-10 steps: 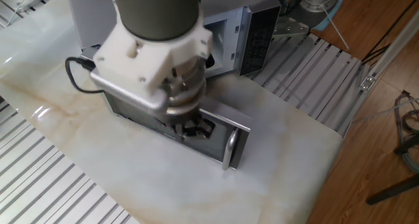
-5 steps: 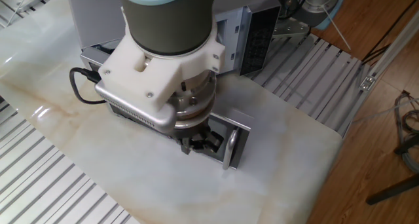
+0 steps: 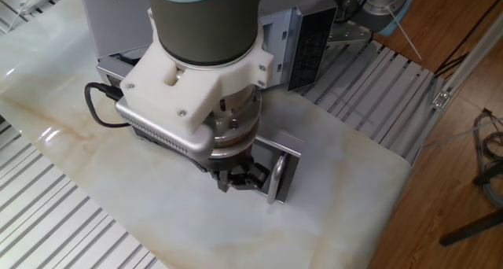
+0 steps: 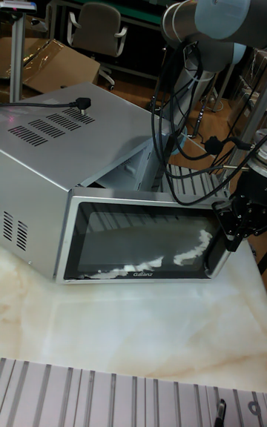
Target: Close the microwave door
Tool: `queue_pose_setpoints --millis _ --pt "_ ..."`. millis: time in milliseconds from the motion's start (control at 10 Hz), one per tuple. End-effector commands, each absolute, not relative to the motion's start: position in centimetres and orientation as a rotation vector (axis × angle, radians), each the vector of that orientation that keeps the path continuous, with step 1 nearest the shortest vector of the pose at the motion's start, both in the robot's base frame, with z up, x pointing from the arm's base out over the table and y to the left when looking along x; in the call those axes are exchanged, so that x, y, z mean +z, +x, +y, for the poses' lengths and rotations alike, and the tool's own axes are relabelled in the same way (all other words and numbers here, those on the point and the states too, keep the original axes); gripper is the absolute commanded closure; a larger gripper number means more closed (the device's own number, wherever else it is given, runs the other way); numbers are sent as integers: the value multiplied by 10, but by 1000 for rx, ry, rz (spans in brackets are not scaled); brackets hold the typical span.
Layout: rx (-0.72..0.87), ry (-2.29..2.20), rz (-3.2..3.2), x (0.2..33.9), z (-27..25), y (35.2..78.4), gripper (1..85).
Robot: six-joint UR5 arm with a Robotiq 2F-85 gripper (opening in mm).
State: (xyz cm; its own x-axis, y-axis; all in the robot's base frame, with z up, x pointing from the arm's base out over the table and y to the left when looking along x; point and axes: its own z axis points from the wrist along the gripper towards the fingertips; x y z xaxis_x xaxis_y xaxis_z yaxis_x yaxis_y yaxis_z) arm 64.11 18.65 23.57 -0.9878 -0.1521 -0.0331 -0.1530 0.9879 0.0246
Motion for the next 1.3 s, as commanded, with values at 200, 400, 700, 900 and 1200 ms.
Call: queue_pose_setpoints --millis 200,400,700,900,1200 --pt "93 -220 3080 238 195 646 847" --pt "94 -205 3052 238 196 653 847" --pt "137 -227 3090 238 202 642 847" --pt "140 -223 3135 238 202 631 847" --pt "265 -185 3141 240 222 627 847"
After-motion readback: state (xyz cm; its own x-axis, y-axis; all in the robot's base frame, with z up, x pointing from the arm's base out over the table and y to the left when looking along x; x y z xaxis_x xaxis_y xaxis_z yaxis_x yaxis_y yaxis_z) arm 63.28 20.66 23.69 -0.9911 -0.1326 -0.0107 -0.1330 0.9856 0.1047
